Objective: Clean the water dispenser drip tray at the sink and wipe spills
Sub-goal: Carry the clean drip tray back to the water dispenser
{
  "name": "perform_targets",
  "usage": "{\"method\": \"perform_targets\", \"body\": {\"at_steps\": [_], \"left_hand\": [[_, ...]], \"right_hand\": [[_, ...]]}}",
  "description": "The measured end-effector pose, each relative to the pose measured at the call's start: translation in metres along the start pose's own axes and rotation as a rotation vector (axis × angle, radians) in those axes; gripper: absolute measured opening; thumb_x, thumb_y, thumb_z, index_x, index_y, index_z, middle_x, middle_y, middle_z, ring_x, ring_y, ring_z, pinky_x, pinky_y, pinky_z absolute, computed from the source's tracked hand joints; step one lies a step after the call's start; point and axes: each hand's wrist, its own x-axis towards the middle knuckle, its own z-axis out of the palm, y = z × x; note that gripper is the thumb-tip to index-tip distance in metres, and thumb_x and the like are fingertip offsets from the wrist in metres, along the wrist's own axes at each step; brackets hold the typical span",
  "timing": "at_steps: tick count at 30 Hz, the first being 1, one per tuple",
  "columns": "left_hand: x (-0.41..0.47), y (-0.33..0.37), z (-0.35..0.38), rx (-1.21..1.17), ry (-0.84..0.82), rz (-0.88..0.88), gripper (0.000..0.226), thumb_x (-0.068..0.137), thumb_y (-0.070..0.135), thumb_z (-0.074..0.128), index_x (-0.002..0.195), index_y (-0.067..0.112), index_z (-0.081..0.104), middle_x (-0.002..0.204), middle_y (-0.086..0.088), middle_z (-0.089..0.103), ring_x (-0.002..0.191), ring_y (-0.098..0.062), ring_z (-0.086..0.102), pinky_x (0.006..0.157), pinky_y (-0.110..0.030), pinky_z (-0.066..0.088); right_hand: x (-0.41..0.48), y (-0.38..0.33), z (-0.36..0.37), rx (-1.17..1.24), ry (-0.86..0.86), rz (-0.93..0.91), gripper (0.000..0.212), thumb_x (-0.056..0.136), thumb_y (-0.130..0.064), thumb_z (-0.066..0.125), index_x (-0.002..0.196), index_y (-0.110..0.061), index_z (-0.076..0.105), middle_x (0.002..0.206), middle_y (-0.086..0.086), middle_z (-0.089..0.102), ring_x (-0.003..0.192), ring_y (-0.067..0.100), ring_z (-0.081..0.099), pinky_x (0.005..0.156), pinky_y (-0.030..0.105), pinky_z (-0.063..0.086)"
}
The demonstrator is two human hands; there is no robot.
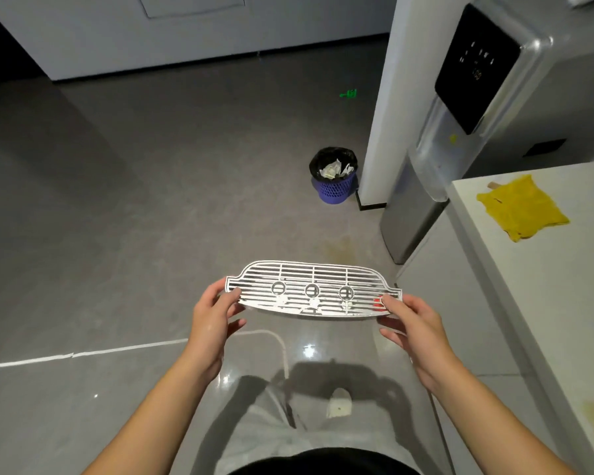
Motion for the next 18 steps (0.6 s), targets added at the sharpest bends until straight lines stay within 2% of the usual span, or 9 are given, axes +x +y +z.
{"method": "perform_targets", "body": {"at_steps": [7,12,15,18], "left_hand": [[0.143,0.062,0.02,0.013,-0.117,-0.018,0.023,0.099,0.03,0.065,0.121,0.028,0.07,0.121,-0.007,0.076,0.107,-0.021,0.069,0.079,-0.035,0.049],[0.257,0.116,0.047,0.068,-0.266,-0.014,0.02,0.096,0.032,0.066,0.114,0.034,0.072,0.112,0.004,0.079,0.101,-0.015,0.072,0.078,-0.034,0.05],[0.317,0.149,0.067,0.109,-0.345,-0.032,0.018,0.097,0.03,0.068,0.114,0.035,0.072,0.102,0.009,0.078,0.09,-0.009,0.07,0.074,-0.031,0.05],[0.369,0.18,0.092,0.154,-0.425,-0.04,0.019,0.098,0.029,0.068,0.116,0.033,0.072,0.102,0.006,0.075,0.088,-0.011,0.065,0.074,-0.031,0.05]], "right_hand": [[0.098,-0.05,0.06,0.06,0.085,-0.013,0.03,0.089,-0.033,0.078,0.112,-0.015,0.072,0.106,0.006,0.081,0.091,0.016,0.076,0.075,0.03,0.06],[0.16,-0.082,0.105,0.161,0.241,-0.018,0.021,0.094,-0.027,0.074,0.111,-0.015,0.072,0.103,0.007,0.082,0.082,0.011,0.077,0.067,0.025,0.06],[0.184,-0.108,0.129,0.183,0.295,-0.015,0.023,0.094,-0.031,0.073,0.107,-0.012,0.074,0.101,0.009,0.081,0.085,0.019,0.076,0.074,0.032,0.06],[0.203,-0.13,0.144,0.292,0.369,-0.032,0.016,0.097,-0.027,0.066,0.101,-0.013,0.074,0.098,0.013,0.078,0.085,0.026,0.073,0.08,0.041,0.057]]}}
